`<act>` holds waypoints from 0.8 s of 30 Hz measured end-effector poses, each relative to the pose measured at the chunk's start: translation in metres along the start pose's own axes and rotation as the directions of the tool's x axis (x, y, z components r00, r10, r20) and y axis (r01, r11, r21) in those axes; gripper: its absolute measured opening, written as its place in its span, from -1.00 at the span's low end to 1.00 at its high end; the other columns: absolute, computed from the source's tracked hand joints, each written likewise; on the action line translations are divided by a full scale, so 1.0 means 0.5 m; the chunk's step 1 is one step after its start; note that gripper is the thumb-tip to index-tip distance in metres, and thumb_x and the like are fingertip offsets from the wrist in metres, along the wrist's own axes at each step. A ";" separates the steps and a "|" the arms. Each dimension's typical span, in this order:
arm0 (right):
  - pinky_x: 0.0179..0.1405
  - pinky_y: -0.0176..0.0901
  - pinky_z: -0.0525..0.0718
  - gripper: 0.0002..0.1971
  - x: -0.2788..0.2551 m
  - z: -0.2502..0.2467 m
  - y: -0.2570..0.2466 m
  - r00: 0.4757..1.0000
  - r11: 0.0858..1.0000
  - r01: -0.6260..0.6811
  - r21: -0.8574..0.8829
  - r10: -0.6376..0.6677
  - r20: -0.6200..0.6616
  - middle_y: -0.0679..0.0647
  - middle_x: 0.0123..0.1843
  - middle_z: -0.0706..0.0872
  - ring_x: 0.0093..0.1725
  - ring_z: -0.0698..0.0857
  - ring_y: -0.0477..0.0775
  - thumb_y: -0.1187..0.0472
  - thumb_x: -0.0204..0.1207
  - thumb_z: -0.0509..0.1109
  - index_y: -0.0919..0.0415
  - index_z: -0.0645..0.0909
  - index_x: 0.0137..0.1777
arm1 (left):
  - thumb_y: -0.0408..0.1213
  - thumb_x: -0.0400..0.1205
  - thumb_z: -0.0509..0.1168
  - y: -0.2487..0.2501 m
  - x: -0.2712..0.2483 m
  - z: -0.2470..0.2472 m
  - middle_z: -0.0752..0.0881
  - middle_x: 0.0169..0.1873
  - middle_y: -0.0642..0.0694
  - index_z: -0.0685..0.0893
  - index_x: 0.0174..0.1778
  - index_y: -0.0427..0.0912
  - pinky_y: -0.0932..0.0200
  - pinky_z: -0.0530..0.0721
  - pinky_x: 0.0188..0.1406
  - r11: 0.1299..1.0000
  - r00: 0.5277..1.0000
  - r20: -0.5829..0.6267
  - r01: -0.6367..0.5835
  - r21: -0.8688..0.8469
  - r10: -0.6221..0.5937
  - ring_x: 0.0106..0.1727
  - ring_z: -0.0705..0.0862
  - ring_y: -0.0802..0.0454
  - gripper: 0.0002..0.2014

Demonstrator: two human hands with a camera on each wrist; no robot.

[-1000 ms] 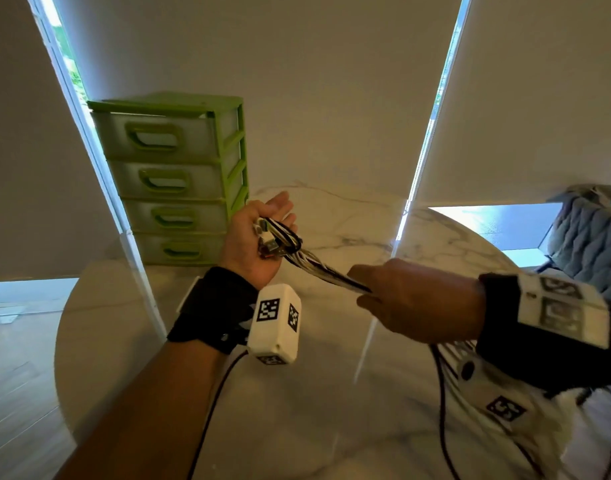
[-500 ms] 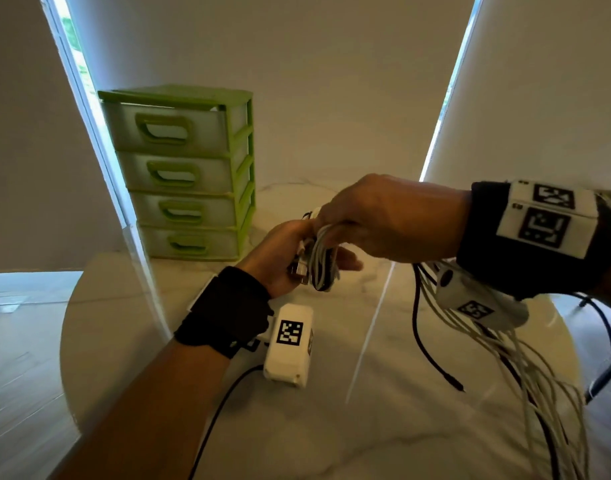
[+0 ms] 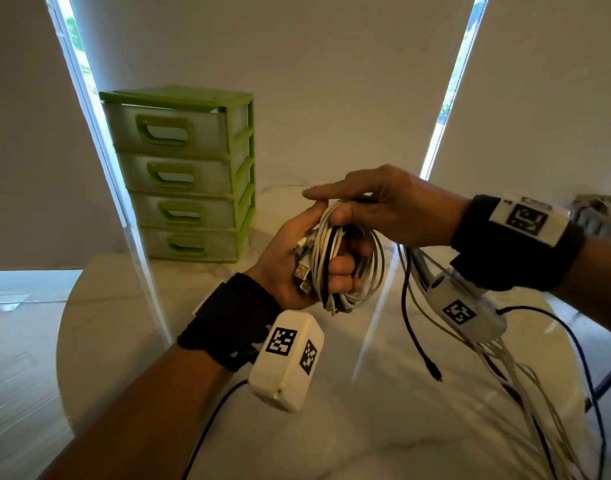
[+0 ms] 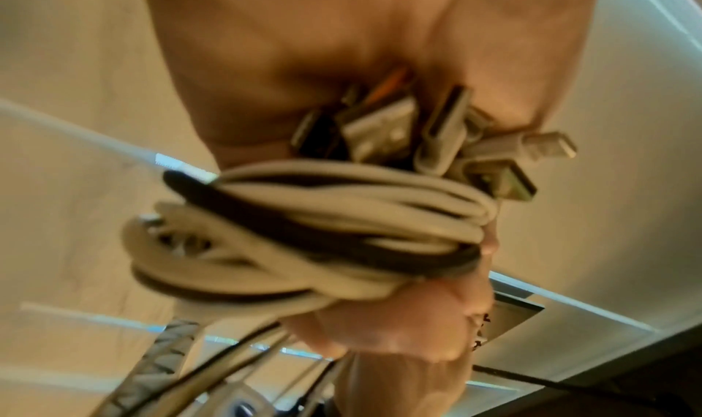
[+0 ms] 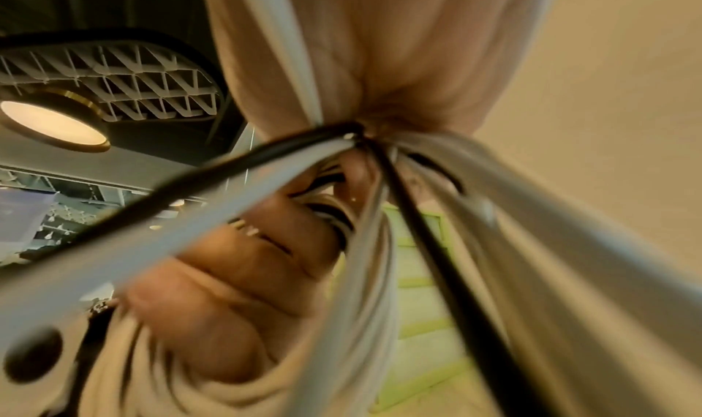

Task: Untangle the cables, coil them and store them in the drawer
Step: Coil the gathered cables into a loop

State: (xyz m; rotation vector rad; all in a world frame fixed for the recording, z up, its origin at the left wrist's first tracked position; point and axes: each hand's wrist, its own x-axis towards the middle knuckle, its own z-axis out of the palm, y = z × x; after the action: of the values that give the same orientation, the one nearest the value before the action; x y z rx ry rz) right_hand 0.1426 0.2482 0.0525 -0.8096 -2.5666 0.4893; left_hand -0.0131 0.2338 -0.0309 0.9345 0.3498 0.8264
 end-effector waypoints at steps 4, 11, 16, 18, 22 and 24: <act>0.12 -0.25 0.60 -0.58 -0.002 0.009 0.016 0.996 0.999 0.038 -0.017 -0.039 -0.081 -0.13 -0.04 0.62 0.01 0.65 -0.13 -0.16 0.57 0.27 -0.28 0.40 0.43 | 0.56 0.35 0.01 -0.002 0.000 -0.005 0.71 -0.50 -0.05 0.66 -0.13 -0.28 0.21 0.48 -0.30 0.998 0.996 0.088 -0.015 -0.063 0.020 -0.60 0.61 0.11 -0.13; 0.00 -0.58 0.52 -0.70 0.000 0.027 0.018 0.997 0.972 -0.072 0.223 0.078 -0.017 -0.49 -0.16 0.71 -0.06 0.67 -0.48 0.04 0.66 0.15 -0.02 0.64 0.27 | -0.31 0.58 0.32 -0.020 -0.011 0.002 0.72 -0.35 -0.19 0.56 0.06 -0.45 0.04 0.60 0.16 0.976 0.963 0.258 -0.022 -0.217 0.079 -0.34 0.75 -0.08 -0.74; 0.03 -0.44 0.58 -0.59 -0.011 0.046 0.029 0.994 0.931 -0.066 0.360 0.093 -0.059 -0.38 -0.19 0.73 -0.08 0.68 -0.35 -0.05 0.64 0.05 0.08 0.62 0.27 | -0.36 0.43 0.32 -0.013 -0.009 0.002 0.69 -0.48 -0.08 0.66 -0.06 -0.36 0.15 0.54 0.15 0.990 0.982 0.172 -0.061 -0.130 0.083 -0.47 0.70 0.04 -0.79; 0.06 -0.33 0.63 -0.51 -0.021 0.058 0.043 0.991 0.889 -0.083 0.451 0.122 -0.058 -0.21 -0.12 0.75 -0.04 0.70 -0.22 -0.08 0.61 0.02 0.20 0.61 0.26 | -0.36 0.43 0.32 -0.011 -0.010 -0.002 0.69 -0.49 -0.09 0.66 -0.07 -0.37 0.14 0.51 0.22 0.986 0.982 0.174 -0.046 -0.161 0.074 -0.46 0.70 0.02 -0.79; -0.20 -0.38 0.65 -0.60 -0.033 0.076 0.043 0.969 0.741 -0.160 0.652 0.245 -0.041 -0.11 -0.25 0.76 -0.21 0.71 -0.19 0.03 0.74 -0.03 0.17 0.62 0.00 | -0.41 0.47 0.27 -0.007 -0.019 0.005 0.71 -0.43 -0.18 0.62 -0.03 -0.44 0.03 0.56 0.33 0.978 0.987 0.128 -0.074 -0.193 0.100 -0.38 0.72 -0.07 -0.79; -0.30 -0.38 0.62 -0.55 -0.028 0.081 0.034 0.948 0.761 -0.177 0.624 0.302 -0.100 -0.04 -0.28 0.72 -0.27 0.67 -0.13 -0.02 0.75 -0.01 0.19 0.63 -0.09 | -0.43 0.49 0.26 -0.011 -0.020 0.010 0.72 -0.41 -0.20 0.62 -0.02 -0.44 0.01 0.51 0.38 0.977 0.984 0.141 -0.079 -0.200 0.109 -0.35 0.72 -0.09 -0.80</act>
State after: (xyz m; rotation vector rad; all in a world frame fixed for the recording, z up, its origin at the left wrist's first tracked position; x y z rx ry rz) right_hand 0.1418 0.2448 0.0064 -0.8832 -1.9297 1.1822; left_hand -0.0144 0.2216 -0.0333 0.8301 0.0909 0.8542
